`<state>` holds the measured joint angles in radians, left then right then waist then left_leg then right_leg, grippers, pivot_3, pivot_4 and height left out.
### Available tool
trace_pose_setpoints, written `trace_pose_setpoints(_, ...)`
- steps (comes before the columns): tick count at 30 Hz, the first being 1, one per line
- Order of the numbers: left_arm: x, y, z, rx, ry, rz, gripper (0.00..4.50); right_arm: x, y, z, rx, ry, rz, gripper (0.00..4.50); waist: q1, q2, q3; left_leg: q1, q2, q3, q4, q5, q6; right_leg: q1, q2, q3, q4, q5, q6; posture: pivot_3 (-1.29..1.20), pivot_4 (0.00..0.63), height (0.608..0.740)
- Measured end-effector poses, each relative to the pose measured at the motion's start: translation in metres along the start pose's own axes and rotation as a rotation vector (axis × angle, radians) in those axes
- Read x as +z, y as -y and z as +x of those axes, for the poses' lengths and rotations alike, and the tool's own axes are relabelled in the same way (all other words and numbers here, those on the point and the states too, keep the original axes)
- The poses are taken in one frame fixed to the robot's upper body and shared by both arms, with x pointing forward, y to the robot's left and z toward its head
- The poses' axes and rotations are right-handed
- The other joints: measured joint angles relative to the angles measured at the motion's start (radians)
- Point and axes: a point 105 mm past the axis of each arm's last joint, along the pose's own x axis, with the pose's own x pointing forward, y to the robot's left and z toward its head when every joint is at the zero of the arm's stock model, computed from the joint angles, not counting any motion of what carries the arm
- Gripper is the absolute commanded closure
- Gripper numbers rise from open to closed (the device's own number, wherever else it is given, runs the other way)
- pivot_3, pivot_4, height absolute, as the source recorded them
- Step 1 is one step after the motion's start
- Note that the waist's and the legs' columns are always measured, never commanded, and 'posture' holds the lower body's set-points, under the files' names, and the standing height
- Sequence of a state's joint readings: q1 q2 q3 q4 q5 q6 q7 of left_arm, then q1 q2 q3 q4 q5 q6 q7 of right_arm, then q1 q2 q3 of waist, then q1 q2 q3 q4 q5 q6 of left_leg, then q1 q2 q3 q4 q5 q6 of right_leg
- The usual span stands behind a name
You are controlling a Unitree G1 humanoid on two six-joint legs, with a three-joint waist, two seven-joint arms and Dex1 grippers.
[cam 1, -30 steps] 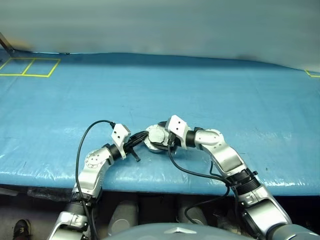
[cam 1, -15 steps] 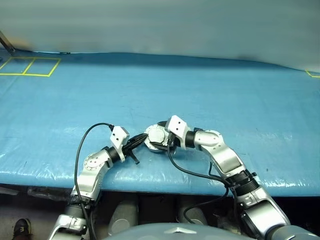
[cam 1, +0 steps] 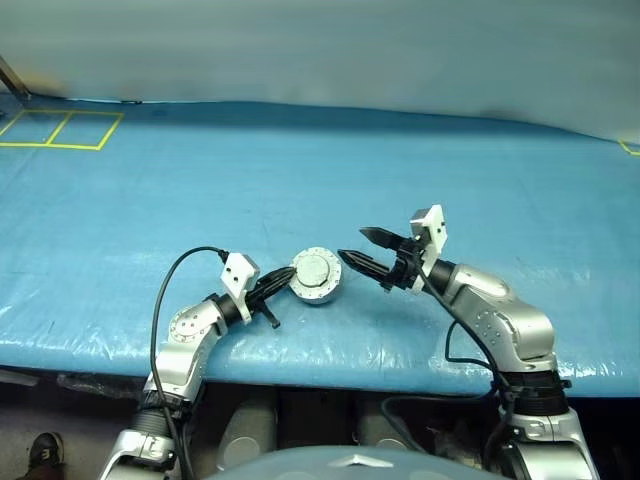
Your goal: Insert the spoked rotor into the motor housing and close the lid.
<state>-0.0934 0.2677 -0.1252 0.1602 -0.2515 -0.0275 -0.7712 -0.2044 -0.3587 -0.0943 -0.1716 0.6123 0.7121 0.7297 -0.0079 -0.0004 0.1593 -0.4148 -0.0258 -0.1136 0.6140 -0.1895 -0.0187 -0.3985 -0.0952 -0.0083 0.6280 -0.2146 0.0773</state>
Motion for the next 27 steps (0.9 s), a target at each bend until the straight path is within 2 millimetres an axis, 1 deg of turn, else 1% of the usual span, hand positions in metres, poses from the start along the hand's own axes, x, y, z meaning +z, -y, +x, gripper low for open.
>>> trace_pose_setpoints(3, 0.000, 0.000, 0.000, 0.002, 0.003, 0.001, 4.50, -0.020, 0.007, -0.003, -0.038, -0.031, 0.188, 0.05, 0.000, 0.000, 0.000, 0.000, 0.000, 0.000, 0.000, 0.000, 0.000, 0.000, 0.000, 0.000, 0.000, 0.000, 0.000, 0.00, 0.150, 0.740)
trace_pose_setpoints(5, 0.001, 0.000, 0.001, 0.002, 0.005, 0.003, 4.50, -0.033, 0.004, -0.001, -0.030, -0.049, 0.315, 0.05, 0.000, 0.000, 0.000, 0.000, 0.000, 0.000, 0.000, 0.000, 0.000, 0.000, 0.000, 0.000, 0.000, 0.000, 0.000, 0.00, 0.150, 0.740)
trace_pose_setpoints(6, 0.001, 0.000, 0.001, 0.003, 0.005, 0.005, 4.50, -0.036, 0.002, 0.000, -0.021, -0.051, 0.354, 0.05, 0.000, 0.000, 0.000, -0.001, 0.000, 0.000, 0.000, 0.000, 0.000, 0.000, 0.000, 0.000, 0.000, 0.000, 0.000, 0.00, 0.150, 0.740)
trace_pose_setpoints(10, 0.001, 0.000, 0.001, 0.005, 0.004, 0.008, 4.50, -0.047, -0.005, 0.007, -0.009, -0.069, 0.462, 0.05, 0.000, 0.000, 0.000, 0.000, 0.000, 0.000, 0.000, 0.000, 0.000, 0.000, 0.000, 0.000, 0.000, 0.000, 0.000, 0.00, 0.150, 0.740)
trace_pose_setpoints(15, 0.001, 0.000, 0.001, 0.005, 0.004, 0.009, 4.50, -0.056, -0.013, 0.010, 0.016, -0.089, 0.545, 0.05, 0.000, 0.000, 0.000, 0.000, 0.000, 0.000, 0.000, 0.000, 0.000, 0.000, 0.000, 0.000, 0.000, 0.000, 0.000, 0.00, 0.150, 0.740)
trace_pose_setpoints(16, 0.001, 0.000, 0.001, 0.006, 0.004, 0.010, 4.50, -0.058, -0.014, 0.010, 0.018, -0.093, 0.557, 0.41, 0.000, 0.000, 0.000, 0.000, 0.000, 0.000, 0.000, 0.000, 0.000, 0.000, 0.000, 0.000, 0.000, 0.000, 0.000, 0.00, 0.150, 0.740)
trace_pose_setpoints(17, 0.001, 0.000, 0.001, 0.006, 0.004, 0.010, 4.50, -0.061, -0.014, 0.010, 0.020, -0.096, 0.578, 0.59, -0.001, 0.000, 0.000, 0.000, 0.000, 0.000, 0.000, 0.000, 0.000, 0.000, 0.000, 0.000, 0.000, 0.000, 0.000, 0.00, 0.150, 0.740)
trace_pose_setpoints(19, 0.001, 0.000, 0.001, 0.007, 0.004, 0.011, 4.50, -0.065, -0.015, 0.010, 0.025, -0.099, 0.618, 1.25, -0.001, 0.001, 0.000, 0.000, 0.000, 0.000, 0.000, 0.000, 0.000, 0.000, 0.000, 0.000, 0.000, 0.000, 0.000, 0.00, 0.150, 0.740)
trace_pose_setpoints(22, 0.000, 0.000, 0.000, 0.010, 0.005, 0.015, 4.50, -0.064, -0.013, 0.009, 0.013, -0.090, 0.631, 2.23, -0.002, 0.001, 0.000, 0.000, 0.000, 0.000, 0.000, 0.000, 0.000, 0.000, 0.000, 0.000, 0.000, 0.000, 0.000, 0.00, 0.150, 0.740)
trace_pose_setpoints(25, 0.001, 0.000, 0.000, 0.010, 0.007, 0.017, 4.50, -0.065, -0.012, 0.009, -0.002, -0.096, 0.628, 2.23, -0.002, 0.001, 0.000, 0.000, 0.000, 0.000, 0.000, 0.000, 0.000, 0.000, 0.000, 0.000, 0.000, 0.000, 0.000, 0.00, 0.150, 0.740)
trace_pose_setpoints(27, 0.001, 0.000, 0.000, 0.010, 0.007, 0.017, 4.50, -0.066, -0.012, 0.009, -0.006, -0.097, 0.628, 2.55, -0.003, 0.001, 0.000, 0.000, 0.000, 0.000, 0.000, 0.000, 0.000, 0.000, 0.000, 0.000, 0.000, 0.000, 0.000, 0.00, 0.150, 0.740)
